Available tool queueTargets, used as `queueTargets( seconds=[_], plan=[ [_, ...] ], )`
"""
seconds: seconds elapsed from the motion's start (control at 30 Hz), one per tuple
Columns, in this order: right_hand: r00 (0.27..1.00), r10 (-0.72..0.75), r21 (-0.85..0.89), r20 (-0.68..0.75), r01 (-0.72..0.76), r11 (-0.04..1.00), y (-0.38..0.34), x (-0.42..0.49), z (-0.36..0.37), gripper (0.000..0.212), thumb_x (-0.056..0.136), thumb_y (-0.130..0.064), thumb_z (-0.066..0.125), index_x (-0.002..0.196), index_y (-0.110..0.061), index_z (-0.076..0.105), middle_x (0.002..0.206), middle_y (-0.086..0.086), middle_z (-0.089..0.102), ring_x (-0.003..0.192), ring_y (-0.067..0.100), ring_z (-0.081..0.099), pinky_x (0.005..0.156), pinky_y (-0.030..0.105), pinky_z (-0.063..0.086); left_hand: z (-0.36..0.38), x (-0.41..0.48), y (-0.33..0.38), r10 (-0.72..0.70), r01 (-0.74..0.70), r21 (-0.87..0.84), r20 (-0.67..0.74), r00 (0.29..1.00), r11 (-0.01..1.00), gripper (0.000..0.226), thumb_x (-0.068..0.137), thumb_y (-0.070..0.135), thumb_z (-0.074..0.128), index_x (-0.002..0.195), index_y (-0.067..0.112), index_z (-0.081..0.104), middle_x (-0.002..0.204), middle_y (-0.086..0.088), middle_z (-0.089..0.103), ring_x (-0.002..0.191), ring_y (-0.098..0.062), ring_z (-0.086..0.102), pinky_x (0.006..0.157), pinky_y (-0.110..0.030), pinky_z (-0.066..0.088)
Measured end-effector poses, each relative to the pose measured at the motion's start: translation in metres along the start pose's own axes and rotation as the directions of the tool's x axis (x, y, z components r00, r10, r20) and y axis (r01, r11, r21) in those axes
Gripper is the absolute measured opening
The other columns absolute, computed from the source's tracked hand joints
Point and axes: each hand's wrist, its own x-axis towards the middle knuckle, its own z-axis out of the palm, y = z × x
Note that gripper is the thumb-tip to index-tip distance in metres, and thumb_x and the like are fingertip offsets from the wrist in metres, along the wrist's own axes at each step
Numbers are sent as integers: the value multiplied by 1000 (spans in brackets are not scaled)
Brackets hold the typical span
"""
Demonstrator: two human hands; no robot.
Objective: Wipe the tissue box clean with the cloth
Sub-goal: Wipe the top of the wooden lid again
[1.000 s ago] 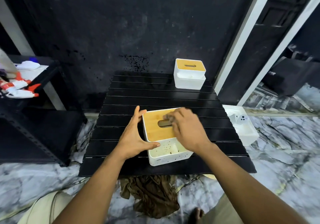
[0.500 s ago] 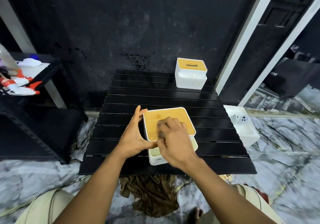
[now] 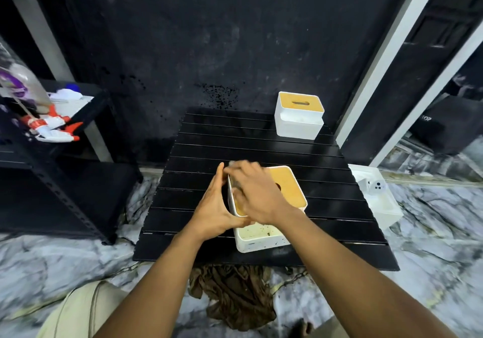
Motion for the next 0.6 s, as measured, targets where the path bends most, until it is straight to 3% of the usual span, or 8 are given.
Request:
queueTargets(
  seconds=[0.07, 0.1, 0.2, 0.27, 0.47, 0.6],
  plan=[
    [997, -64, 91, 45, 59, 994, 6, -2, -6, 44, 95, -24, 49, 139, -24, 45, 138, -5, 46, 119, 16, 42, 102, 34, 34, -1, -1, 1, 0, 0, 8, 5, 1000, 1000, 150, 45, 52, 91, 155, 32, -9, 159, 22, 19, 144, 3, 21, 117, -26, 24],
    [1000, -1, 58, 29, -1, 998, 16, 0, -10, 41, 96, -25, 48, 137, -24, 47, 134, -5, 47, 117, 17, 44, 101, 36, 35, -2, 0, 1, 4, -4, 11, 7, 1000, 1000, 151, 44, 53, 91, 155, 32, -8, 156, 25, 22, 143, 3, 23, 117, -28, 24],
    [920, 379, -186, -98, -391, 901, 45, -1, -17, 31, 96, -29, 45, 125, -24, 51, 126, -3, 47, 115, 22, 43, 97, 39, 35, -3, -1, 0, -3, 3, 17, 3, 1000, 1000, 148, 42, 55, 92, 154, 38, -2, 151, 32, 26, 141, 3, 26, 118, -34, 26],
    [840, 508, -207, -191, -541, 815, 52, -5, -16, 27, 99, -23, 39, 122, -22, 52, 125, 0, 48, 114, 24, 43, 95, 39, 35, -3, -2, -1, -2, 2, 22, -2, 1000, 1000, 146, 41, 57, 92, 152, 43, -2, 152, 31, 24, 142, 2, 26, 119, -39, 27],
    [788, 575, -52, -221, -598, 800, 49, -38, -18, 31, 100, -22, 39, 127, -15, 51, 127, 6, 48, 113, 27, 45, 91, 41, 41, -2, 0, -7, 8, -8, 36, -7, 1000, 999, 135, 40, 61, 90, 144, 58, 5, 156, 28, 21, 149, -9, 16, 119, -49, 25],
    [831, 463, -128, -310, -519, 845, 20, -72, -11, 30, 89, -20, 51, 119, -19, 57, 115, 0, 52, 102, 23, 47, 84, 40, 40, 2, -3, 0, -4, 8, 89, -38, 999, 996, 132, 49, 50, 92, 150, 48, 6, 161, 25, 9, 151, -10, 1, 122, -45, 15]
  ],
)
